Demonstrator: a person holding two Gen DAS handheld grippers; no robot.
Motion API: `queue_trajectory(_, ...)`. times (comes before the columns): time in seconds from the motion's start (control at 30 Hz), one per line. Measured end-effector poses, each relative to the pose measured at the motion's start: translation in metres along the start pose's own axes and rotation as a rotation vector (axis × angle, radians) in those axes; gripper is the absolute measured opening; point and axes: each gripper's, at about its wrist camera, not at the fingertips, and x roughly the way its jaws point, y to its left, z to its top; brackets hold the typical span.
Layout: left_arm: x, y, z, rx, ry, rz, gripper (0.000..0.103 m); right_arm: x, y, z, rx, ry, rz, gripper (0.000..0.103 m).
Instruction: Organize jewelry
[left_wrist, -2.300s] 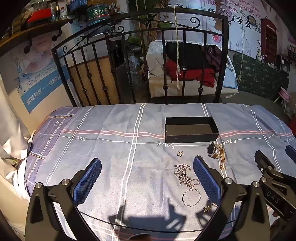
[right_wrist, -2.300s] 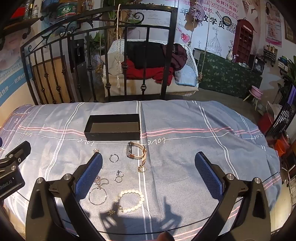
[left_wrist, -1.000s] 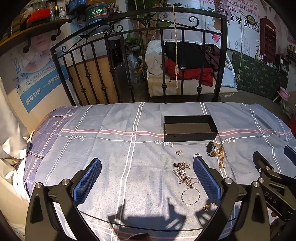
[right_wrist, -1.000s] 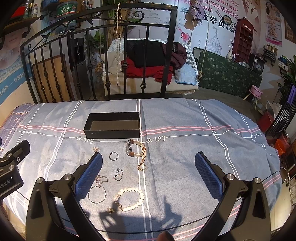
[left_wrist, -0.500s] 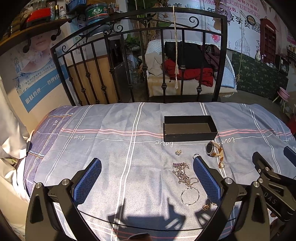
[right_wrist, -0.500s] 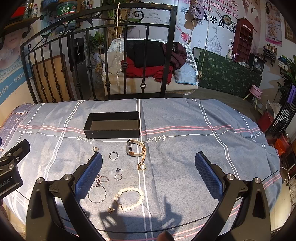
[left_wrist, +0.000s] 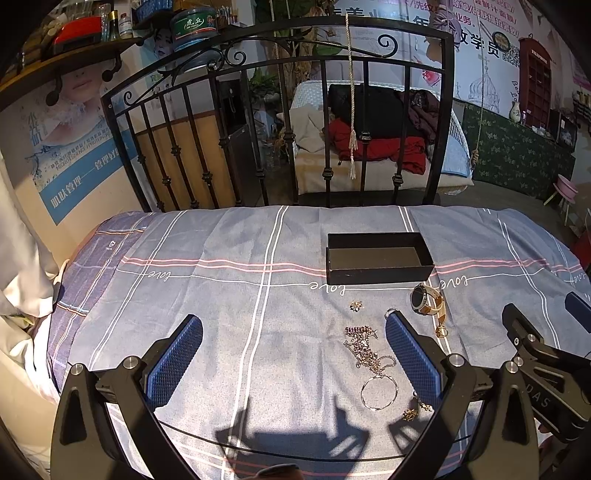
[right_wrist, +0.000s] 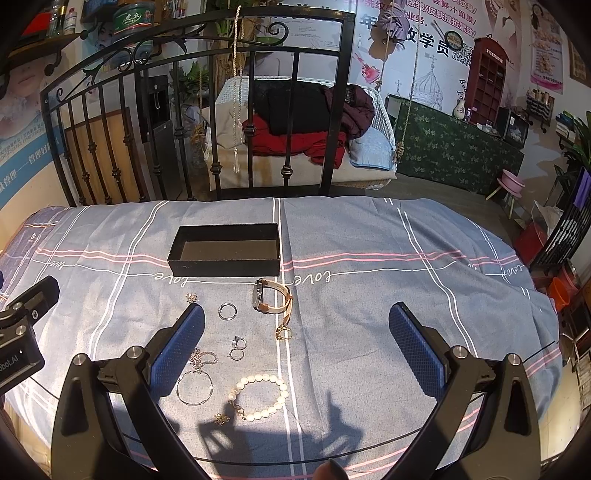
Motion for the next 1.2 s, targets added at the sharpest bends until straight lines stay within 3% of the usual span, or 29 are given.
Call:
queue_trajectory(0.83,0.01,-0.007,-0.001,0.011,0.023,-0.001,0.097,0.009,-0.001,-0.002,0.004,0.032,0.01,0.099)
queue_trajectory(1.2,0.061,-0.016,-0.016,0.01,0.109,-0.008,0.097,0.059,-0.018,-0.019,-0.004,0.082,0.012,0.099)
